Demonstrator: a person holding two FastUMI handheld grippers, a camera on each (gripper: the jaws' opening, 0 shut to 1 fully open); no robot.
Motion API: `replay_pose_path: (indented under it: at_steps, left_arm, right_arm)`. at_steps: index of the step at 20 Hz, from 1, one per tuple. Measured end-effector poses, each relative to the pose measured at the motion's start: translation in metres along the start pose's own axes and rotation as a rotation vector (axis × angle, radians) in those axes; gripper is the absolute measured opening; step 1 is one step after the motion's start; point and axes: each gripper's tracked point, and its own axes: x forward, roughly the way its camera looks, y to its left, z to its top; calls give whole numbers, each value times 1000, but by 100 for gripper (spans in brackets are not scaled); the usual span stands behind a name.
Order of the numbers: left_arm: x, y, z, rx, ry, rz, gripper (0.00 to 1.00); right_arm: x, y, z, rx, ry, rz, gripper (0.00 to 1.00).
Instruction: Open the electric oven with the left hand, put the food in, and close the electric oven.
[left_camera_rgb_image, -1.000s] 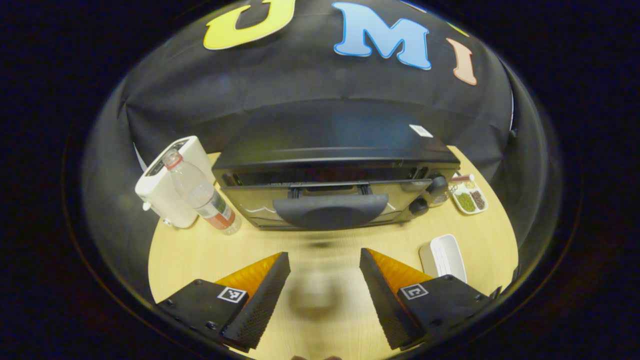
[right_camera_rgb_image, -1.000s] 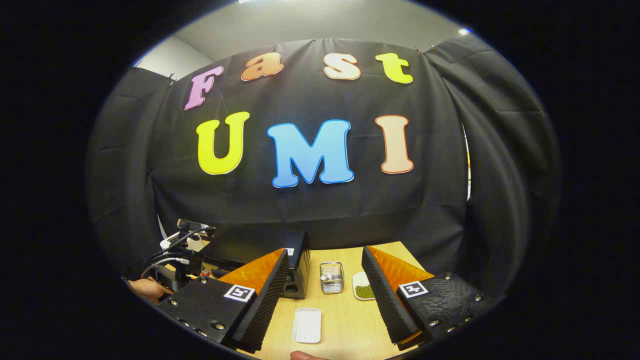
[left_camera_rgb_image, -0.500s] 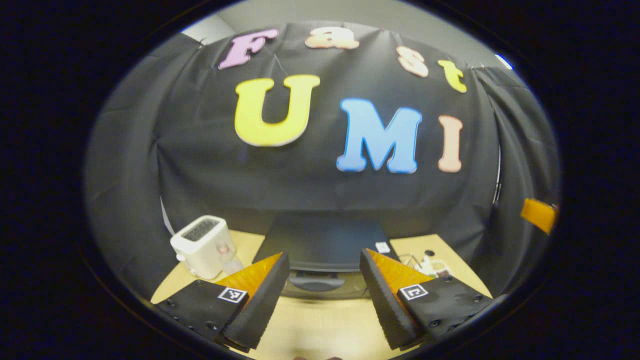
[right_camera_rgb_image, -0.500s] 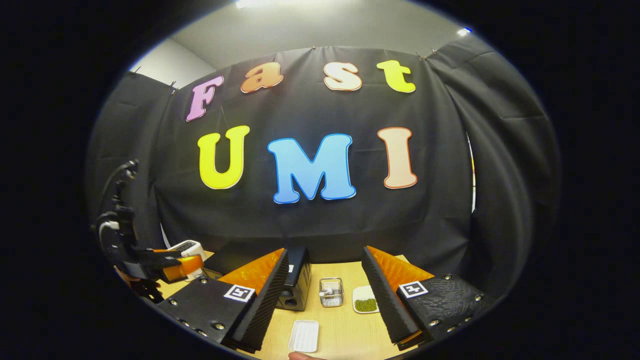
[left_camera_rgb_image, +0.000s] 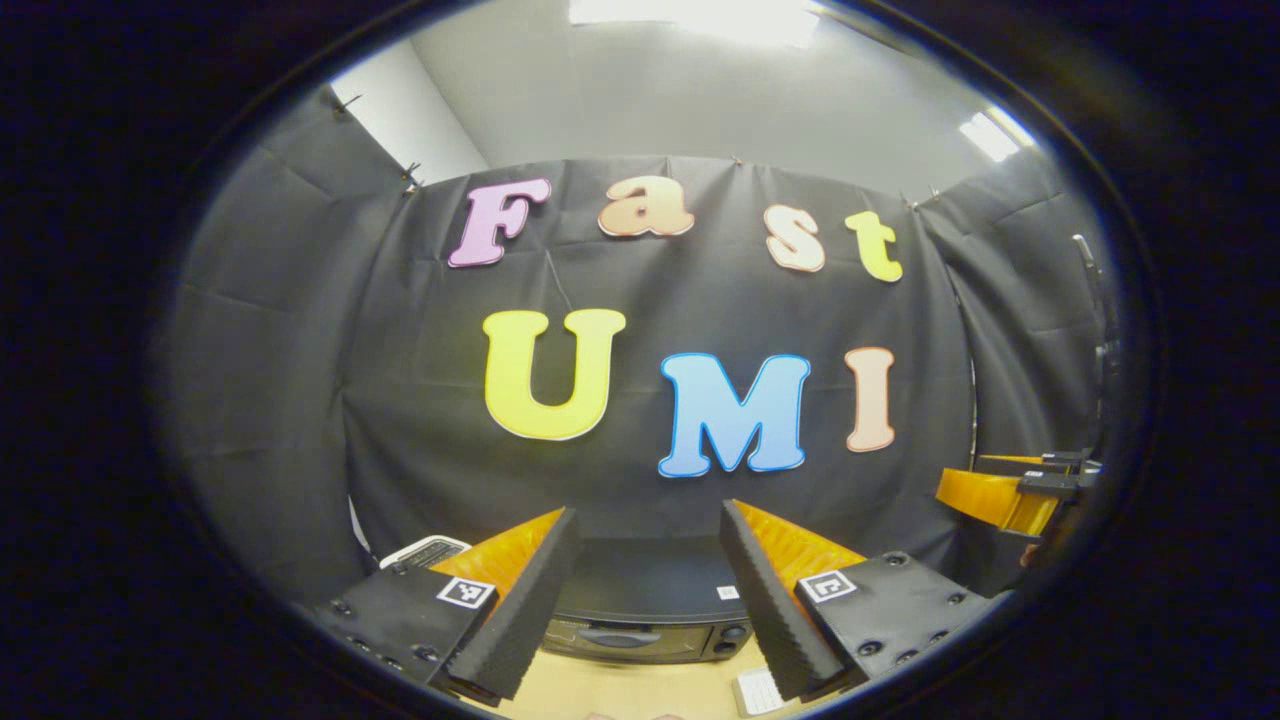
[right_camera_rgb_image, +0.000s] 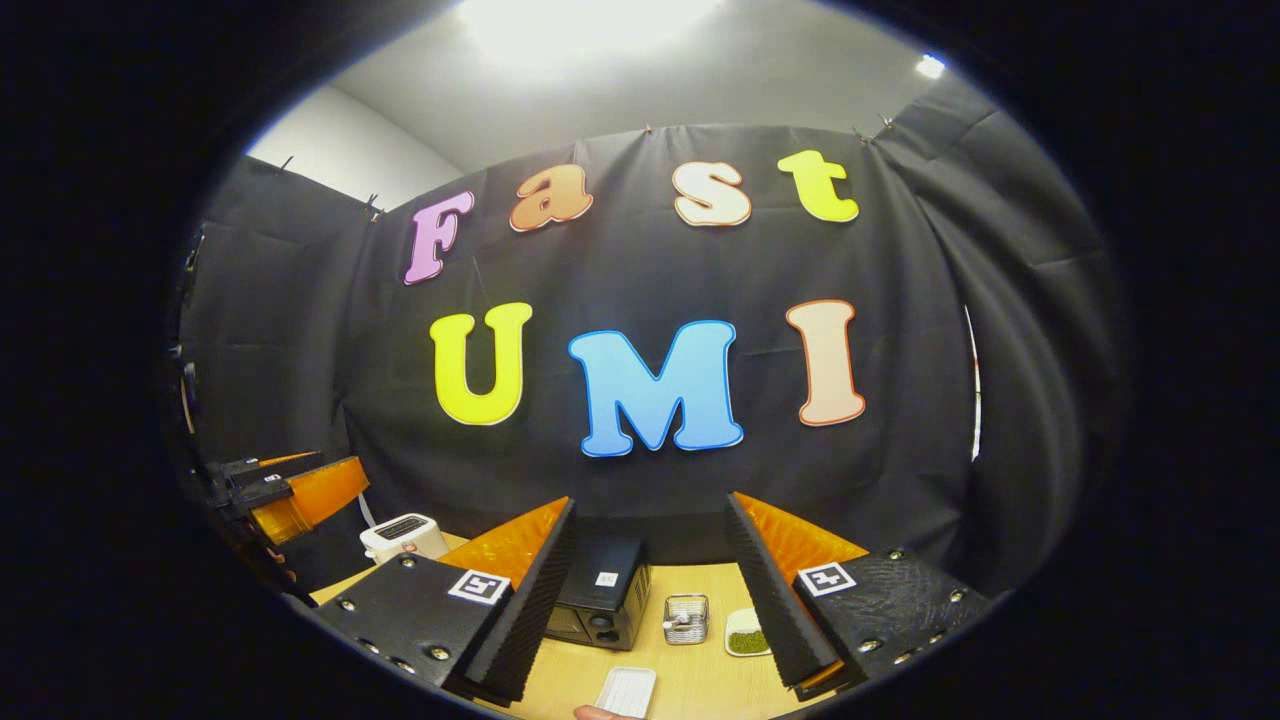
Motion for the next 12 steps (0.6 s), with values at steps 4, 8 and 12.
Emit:
replay_pose_path:
  at_steps: [4, 8, 12]
  left_arm:
    - [-10, 7, 0, 10, 17, -46, 99]
    - [-16, 22, 1, -3, 20, -69, 99]
    - [-21, 41, -2, -1, 30, -93, 99]
  right_arm:
    - [-10, 9, 3, -21, -1, -52, 92]
    - [-18, 27, 2, -23, -6, -76, 92]
    - [-27, 42, 4, -29, -15, -107, 92]
